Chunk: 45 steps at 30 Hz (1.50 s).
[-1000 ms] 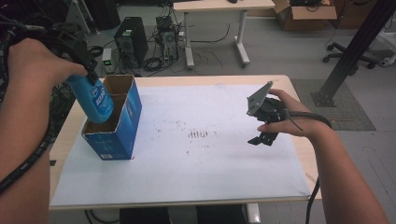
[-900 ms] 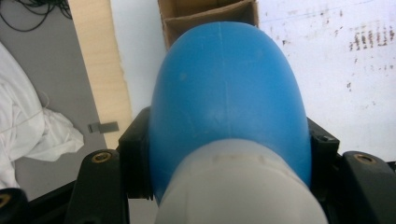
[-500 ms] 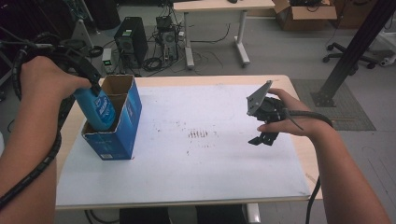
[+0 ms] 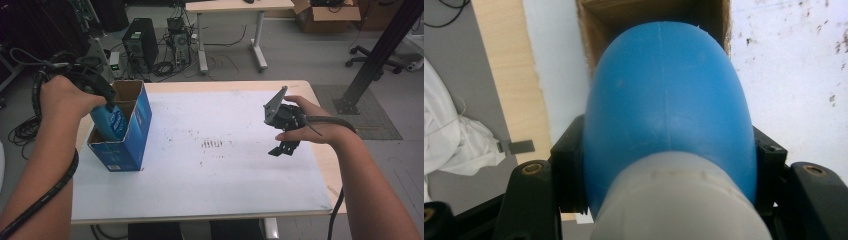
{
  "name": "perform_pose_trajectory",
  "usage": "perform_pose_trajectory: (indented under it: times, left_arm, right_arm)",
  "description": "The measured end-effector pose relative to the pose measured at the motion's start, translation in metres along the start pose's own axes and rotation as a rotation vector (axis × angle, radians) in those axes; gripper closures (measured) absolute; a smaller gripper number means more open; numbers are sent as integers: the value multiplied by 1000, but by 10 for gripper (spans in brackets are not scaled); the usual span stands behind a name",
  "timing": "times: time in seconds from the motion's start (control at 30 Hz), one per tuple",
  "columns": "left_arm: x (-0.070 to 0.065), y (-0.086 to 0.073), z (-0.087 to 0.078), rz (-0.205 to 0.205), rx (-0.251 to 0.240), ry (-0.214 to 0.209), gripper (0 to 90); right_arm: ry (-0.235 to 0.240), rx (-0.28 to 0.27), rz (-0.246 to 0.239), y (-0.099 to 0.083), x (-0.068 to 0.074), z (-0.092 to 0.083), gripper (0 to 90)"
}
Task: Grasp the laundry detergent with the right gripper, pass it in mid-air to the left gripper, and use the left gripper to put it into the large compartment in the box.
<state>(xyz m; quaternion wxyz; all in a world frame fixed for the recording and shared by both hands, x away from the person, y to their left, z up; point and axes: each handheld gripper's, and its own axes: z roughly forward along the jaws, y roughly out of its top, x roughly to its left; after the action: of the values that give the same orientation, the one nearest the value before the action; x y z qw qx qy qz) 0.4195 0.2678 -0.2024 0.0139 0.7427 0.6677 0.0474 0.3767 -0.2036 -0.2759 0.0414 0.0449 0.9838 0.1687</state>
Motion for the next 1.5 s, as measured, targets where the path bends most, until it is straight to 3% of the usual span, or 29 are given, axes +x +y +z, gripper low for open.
perform_pose_trajectory:
  times: [0.33,0.7,1.0,1.5]
  left_arm:
    - [0,2,22,-13,22,2,376]
    - [-4,3,45,2,33,25,376]
    - [-5,1,65,6,49,14,376]
    - [-8,-1,82,17,64,31,375]
  right_arm:
    - [3,-5,1,-3,1,2,30]
    - [6,-9,-1,-4,1,6,30]
    - [3,-21,-5,-6,3,9,30]
    - [4,-23,-12,-5,3,10,30]
